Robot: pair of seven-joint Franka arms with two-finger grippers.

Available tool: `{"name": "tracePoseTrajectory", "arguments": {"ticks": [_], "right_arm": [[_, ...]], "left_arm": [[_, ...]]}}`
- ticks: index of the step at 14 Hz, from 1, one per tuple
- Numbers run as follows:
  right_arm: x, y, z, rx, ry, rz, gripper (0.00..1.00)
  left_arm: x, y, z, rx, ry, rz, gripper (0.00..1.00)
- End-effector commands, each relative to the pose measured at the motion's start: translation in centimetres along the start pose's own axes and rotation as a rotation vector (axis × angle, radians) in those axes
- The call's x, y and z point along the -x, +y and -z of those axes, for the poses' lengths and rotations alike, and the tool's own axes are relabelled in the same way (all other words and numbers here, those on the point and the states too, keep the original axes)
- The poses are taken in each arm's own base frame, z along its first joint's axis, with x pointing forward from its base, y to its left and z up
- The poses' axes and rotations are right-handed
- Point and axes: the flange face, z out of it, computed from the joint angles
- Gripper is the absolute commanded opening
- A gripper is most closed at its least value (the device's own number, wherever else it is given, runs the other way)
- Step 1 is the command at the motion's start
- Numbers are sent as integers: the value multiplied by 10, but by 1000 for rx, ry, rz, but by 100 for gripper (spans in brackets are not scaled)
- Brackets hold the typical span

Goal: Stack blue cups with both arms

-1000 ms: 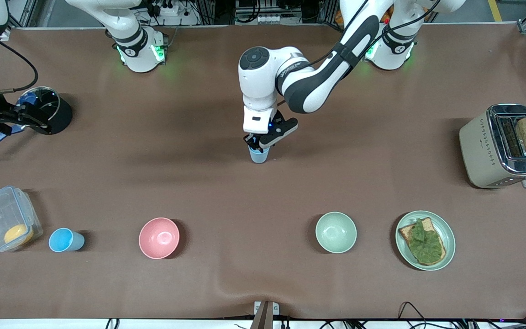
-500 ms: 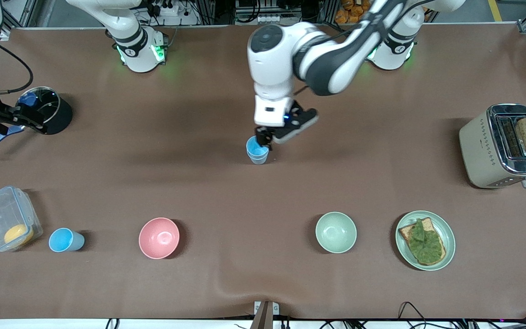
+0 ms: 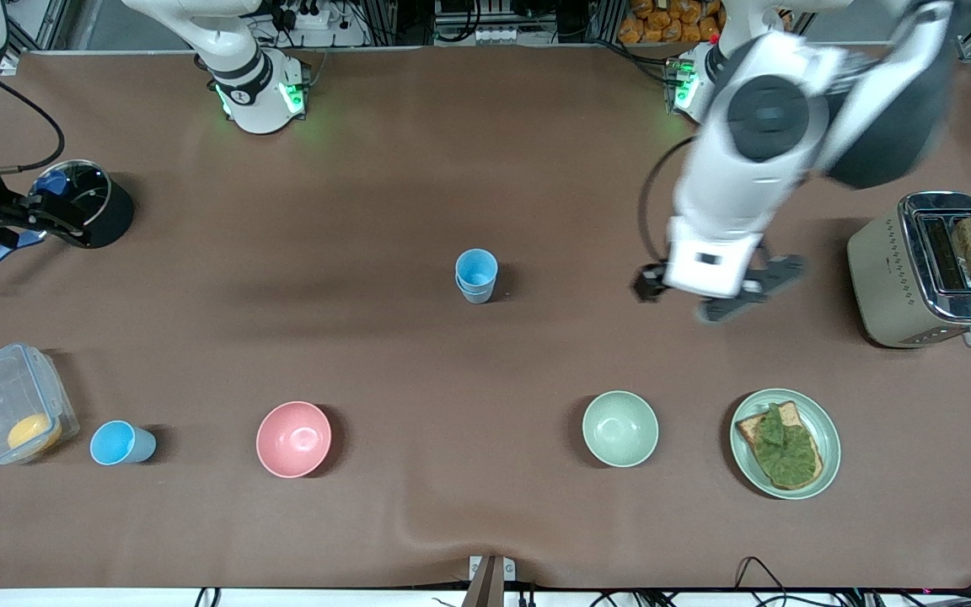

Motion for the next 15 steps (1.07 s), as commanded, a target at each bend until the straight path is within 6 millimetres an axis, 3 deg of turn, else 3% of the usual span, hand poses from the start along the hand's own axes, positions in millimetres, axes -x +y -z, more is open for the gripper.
{"name": "tracePoseTrajectory", "arguments": {"ticks": [1, 5, 9, 11, 15], "right_arm": [[-1, 4, 4, -22, -5, -2, 100], [-1, 2, 3, -23, -14, 1, 100], [1, 1, 2, -33, -27, 1, 100], [1, 1, 1, -34, -32, 1, 100], [3, 0, -1, -62, -51, -3, 100]], "left_arm": [[-1, -41, 29, -27, -29, -116, 100], [8, -99, 46, -49, -96, -218, 100], [15, -169, 72, 24, -98, -369, 100], [8, -190, 84, 45, -76, -408, 100], [-6, -209, 88, 56, -65, -434, 100]]}}
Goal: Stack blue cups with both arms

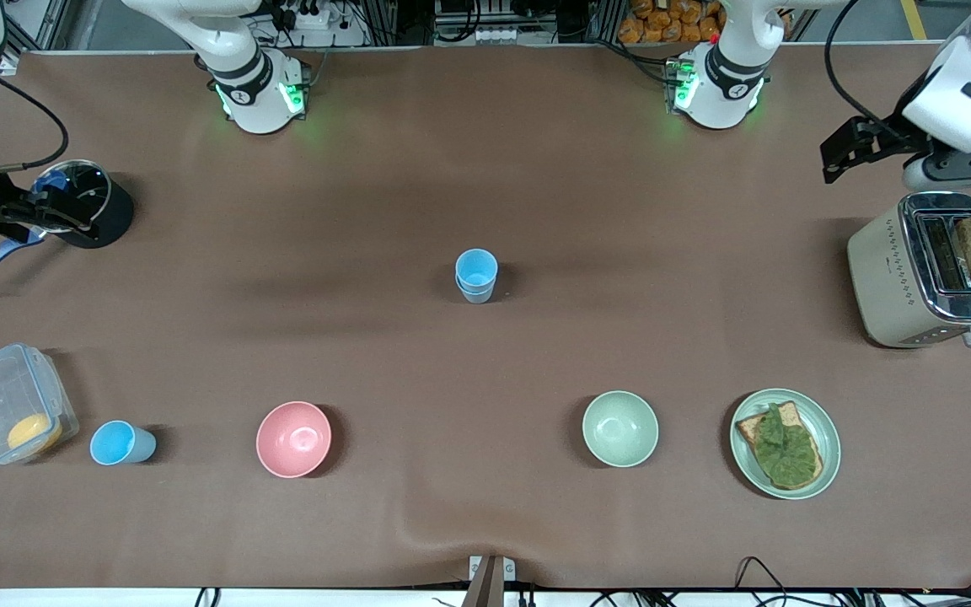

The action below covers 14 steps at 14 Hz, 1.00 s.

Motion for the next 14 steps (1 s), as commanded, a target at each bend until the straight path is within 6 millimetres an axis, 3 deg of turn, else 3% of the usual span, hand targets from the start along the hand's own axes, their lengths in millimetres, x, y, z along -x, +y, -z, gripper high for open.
{"name": "tracePoseTrajectory", "arguments": {"ticks": [1, 6, 14], "right_arm": [[0, 5, 3, -24, -13, -3, 100], [2, 4, 0, -49, -35, -4, 100], [0, 4, 7, -30, 3, -1, 100]], "left_arm": [[-2, -10, -7, 23, -9, -29, 100], [-16, -17, -16, 45, -27, -17, 100], [-15, -17, -12, 37, -9, -31, 100]]}}
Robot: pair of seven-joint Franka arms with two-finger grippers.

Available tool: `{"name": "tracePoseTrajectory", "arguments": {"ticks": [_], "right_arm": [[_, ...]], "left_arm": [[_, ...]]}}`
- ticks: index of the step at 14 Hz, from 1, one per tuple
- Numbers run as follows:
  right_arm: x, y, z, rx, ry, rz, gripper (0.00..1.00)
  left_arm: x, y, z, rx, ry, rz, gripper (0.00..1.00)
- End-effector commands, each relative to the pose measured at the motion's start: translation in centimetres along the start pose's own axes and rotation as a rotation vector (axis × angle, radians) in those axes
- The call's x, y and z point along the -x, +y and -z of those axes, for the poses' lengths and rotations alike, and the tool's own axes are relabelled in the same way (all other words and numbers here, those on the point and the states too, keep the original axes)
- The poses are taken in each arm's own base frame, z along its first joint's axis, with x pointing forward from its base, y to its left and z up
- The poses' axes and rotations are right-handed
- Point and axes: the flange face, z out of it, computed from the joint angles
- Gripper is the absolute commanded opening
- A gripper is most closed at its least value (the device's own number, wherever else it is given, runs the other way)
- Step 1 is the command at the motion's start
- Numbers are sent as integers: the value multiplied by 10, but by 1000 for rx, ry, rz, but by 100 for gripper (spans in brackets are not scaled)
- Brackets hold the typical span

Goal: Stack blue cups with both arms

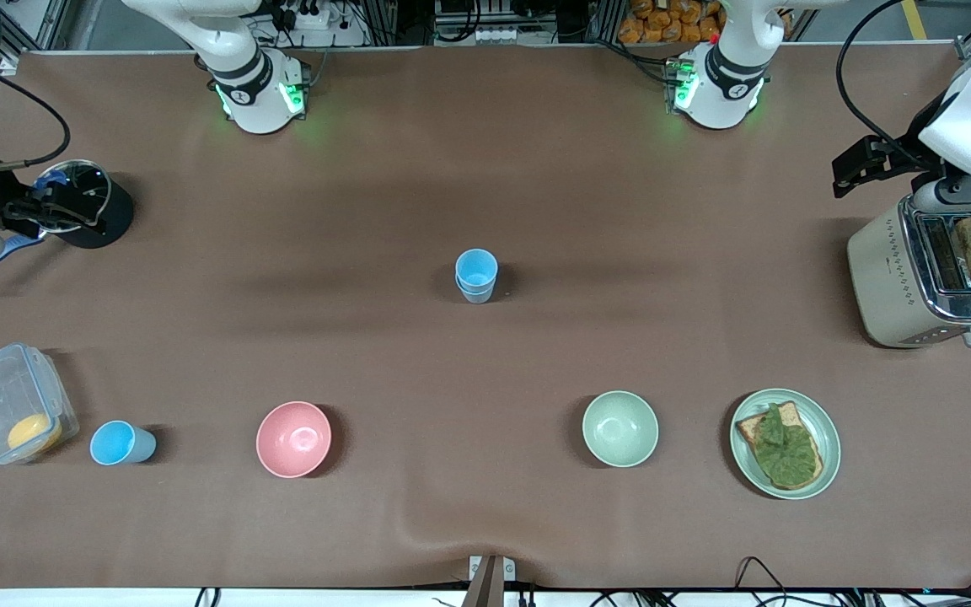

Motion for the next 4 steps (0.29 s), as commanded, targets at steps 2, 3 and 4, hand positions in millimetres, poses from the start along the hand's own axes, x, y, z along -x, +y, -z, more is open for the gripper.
{"name": "tracePoseTrajectory", "arguments": {"ticks": [2, 3, 4], "right_arm": [[0, 1, 8, -1, 16, 10, 100], [-1, -3, 9, -1, 20, 16, 100], [-1, -3, 9, 0, 23, 17, 100]], "left_arm": [[0, -1, 6, 15, 12, -19, 100], [-1, -1, 5, 15, 9, -19, 100], [-1, -1, 4, 13, 8, -19, 100]]}}
